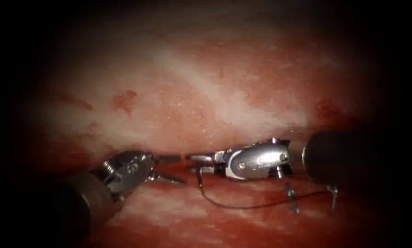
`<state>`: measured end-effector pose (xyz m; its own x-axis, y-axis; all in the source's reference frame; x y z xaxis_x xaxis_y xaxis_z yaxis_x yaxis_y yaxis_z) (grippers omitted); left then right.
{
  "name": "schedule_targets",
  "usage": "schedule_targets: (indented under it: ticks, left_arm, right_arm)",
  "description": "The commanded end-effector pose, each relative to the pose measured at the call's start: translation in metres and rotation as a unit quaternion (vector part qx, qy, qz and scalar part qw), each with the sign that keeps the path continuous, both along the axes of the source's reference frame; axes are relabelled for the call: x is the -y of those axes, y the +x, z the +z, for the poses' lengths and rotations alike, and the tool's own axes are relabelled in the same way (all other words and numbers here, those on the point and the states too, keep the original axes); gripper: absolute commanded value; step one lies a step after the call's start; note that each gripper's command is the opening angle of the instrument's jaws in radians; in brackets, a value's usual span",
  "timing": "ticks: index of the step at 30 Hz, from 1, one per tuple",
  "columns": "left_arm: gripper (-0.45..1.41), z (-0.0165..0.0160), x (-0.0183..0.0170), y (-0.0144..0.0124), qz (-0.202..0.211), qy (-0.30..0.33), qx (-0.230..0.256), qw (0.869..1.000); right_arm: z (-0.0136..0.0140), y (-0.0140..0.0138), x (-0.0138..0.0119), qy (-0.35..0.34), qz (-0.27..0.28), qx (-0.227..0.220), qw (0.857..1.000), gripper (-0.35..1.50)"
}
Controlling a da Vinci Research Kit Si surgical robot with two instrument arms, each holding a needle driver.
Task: Wound Closure
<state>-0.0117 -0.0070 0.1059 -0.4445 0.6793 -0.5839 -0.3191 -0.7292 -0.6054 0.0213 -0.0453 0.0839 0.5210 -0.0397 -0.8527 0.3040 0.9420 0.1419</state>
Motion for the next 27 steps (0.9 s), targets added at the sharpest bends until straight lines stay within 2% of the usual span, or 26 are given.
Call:
schedule_targets:
  ticks: [1,5,9,16,18,24,27]
  left_arm:
    - [0.19,0.0008,0.0002,-0.0006,0.001,0.001,0.002,1.000]
    - [0.19,0.0008,0.0002,-0.0006,0.001,0.001,0.002,1.000]
    - [0.19,0.0008,0.0002,-0.0007,0.001,0.000,0.001,1.000]
    - [0.19,0.0009,0.0004,-0.0011,-0.001,0.000,0.000,1.000]
    - [0.19,0.0010,0.0006,-0.0015,-0.001,0.000,0.001,1.000]
    - [0.19,0.0015,0.0011,-0.0025,0.004,0.001,0.002,1.000]
    - [0.19,0.0016,0.0013,-0.0028,0.006,0.002,0.003,1.000]
  right_arm:
    - [0.0009,0.0002,0.0013,0.008,0.005,0.003,1.000,-0.35]
    - [0.0012,-0.0004,0.0020,0.029,0.006,0.020,0.999,-0.35]
    - [0.0009,0.0000,0.0006,0.033,0.026,0.015,0.999,-0.35]
    - [-0.0017,0.0012,-0.0022,-0.052,0.032,-0.041,0.997,-0.35]
    - [-0.0035,0.0014,-0.0032,-0.077,0.048,-0.058,0.994,-0.35]
    - [-0.0066,0.0011,-0.0059,-0.109,0.068,-0.073,0.989,-0.35]
    - [-0.0068,0.0010,-0.0067,-0.118,0.079,-0.077,0.987,-0.35]
